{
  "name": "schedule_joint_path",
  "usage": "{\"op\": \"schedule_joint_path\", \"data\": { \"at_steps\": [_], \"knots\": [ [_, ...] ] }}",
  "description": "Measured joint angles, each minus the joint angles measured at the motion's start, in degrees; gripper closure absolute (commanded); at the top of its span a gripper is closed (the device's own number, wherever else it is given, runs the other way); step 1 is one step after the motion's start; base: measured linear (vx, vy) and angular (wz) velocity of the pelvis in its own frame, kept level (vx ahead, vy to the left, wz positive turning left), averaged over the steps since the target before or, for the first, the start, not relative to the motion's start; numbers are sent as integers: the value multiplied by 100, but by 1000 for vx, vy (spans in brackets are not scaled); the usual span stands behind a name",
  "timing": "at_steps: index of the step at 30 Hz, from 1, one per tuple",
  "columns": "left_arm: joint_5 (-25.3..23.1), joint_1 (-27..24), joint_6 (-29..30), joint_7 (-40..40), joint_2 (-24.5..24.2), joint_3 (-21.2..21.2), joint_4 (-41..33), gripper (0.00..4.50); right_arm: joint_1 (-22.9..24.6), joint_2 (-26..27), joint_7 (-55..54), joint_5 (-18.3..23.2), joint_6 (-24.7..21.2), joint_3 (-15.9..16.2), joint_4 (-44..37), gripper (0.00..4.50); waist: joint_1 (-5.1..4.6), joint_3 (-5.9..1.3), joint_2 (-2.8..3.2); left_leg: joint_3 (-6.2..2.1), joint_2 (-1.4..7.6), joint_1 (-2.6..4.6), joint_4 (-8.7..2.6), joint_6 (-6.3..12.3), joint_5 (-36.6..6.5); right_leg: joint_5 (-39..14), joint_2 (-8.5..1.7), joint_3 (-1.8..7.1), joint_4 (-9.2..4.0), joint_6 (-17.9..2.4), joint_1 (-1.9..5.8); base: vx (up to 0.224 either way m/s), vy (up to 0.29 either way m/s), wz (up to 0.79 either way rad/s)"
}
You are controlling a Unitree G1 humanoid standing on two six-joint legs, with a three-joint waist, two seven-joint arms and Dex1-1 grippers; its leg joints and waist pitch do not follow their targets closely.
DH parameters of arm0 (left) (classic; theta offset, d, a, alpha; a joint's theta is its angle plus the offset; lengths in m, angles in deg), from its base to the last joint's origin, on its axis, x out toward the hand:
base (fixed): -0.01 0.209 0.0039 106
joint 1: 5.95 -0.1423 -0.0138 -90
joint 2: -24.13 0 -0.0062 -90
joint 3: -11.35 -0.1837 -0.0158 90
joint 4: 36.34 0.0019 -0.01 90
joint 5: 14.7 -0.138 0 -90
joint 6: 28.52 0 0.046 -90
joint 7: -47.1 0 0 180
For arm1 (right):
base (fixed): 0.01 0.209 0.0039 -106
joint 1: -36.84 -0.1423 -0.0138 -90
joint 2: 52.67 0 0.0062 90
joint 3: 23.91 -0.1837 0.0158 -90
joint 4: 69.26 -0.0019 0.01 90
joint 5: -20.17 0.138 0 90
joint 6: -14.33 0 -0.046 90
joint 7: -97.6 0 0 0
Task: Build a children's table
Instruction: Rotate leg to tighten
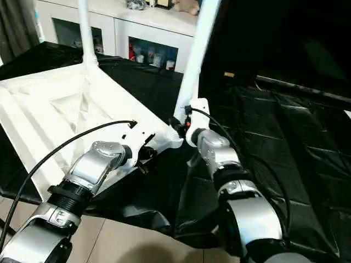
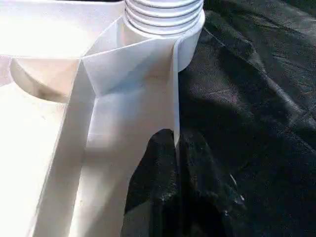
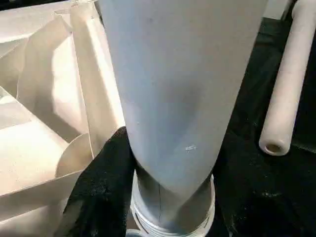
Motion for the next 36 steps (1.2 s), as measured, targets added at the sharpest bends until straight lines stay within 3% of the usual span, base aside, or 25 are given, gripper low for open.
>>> {"op": "schedule_joint_path", "data": {
  "at_steps": [2,6,10,15,20,23,25,27,33,36],
  "knots": [
    [0,4,-1,-3,-2,28,4,450,-22,4,0,-16,0,-3,31,261,-20,6,10,-12,3,-1,-25,0,0,0,-49,-113,-58,0,19,0,0,0],
    [9,11,-2,-3,-16,53,3,450,-65,8,14,-22,0,-7,90,261,-60,43,64,-38,21,17,-64,3,-1,0,-64,-222,-183,0,92,0,0,0],
    [27,10,-76,90,-93,34,3,450,-78,-22,197,-82,0,-6,95,261,-66,51,76,-39,22,19,-74,3,-2,0,-71,-244,-206,1,98,0,0,0],
    [108,-37,-687,1036,-762,-224,-55,450,-48,-372,1573,-144,-69,116,4,261,-54,64,89,-41,20,20,-116,3,-2,0,-70,-249,-232,0,93,0,0,0],
    [163,-74,-1280,1966,-1352,-292,-63,450,84,-719,2894,-164,-154,414,-217,261,2,57,77,-17,14,15,-121,2,-1,1,-68,-197,-187,-1,74,0,0,0],
    [314,-189,-1569,2607,-1666,-302,-151,450,256,-935,3773,-168,-166,589,-472,261,51,27,28,32,-4,-8,-116,4,-3,8,-61,-87,-95,-13,27,22,-6,3],
    [360,-208,-1798,2940,-1838,-375,-160,450,371,-1075,4323,-199,-165,717,-665,261,107,-13,-41,92,-6,-11,-109,-7,-23,95,-55,7,6,-67,-23,78,-32,12],
    [360,-204,-2022,3140,-1904,-417,-85,450,461,-1159,4669,-216,-165,762,-774,261,190,-27,-66,166,17,51,-119,-26,-35,55,-42,99,112,-34,-30,98,-63,25],
    [461,-1,-2555,3593,-1917,-403,444,450,684,-1386,5218,-191,-258,894,-1309,261,374,-26,-41,168,20,42,-130,-59,-56,-59,-37,116,227,-31,-45,14,-9,3],
    [461,51,-2737,3731,-1945,-406,602,450,717,-1405,5346,-192,-303,940,-1395,261,418,-27,-41,167,21,44,-128,-63,-57,-81,-37,119,246,-30,-44,0,0,0]
  ]
}}
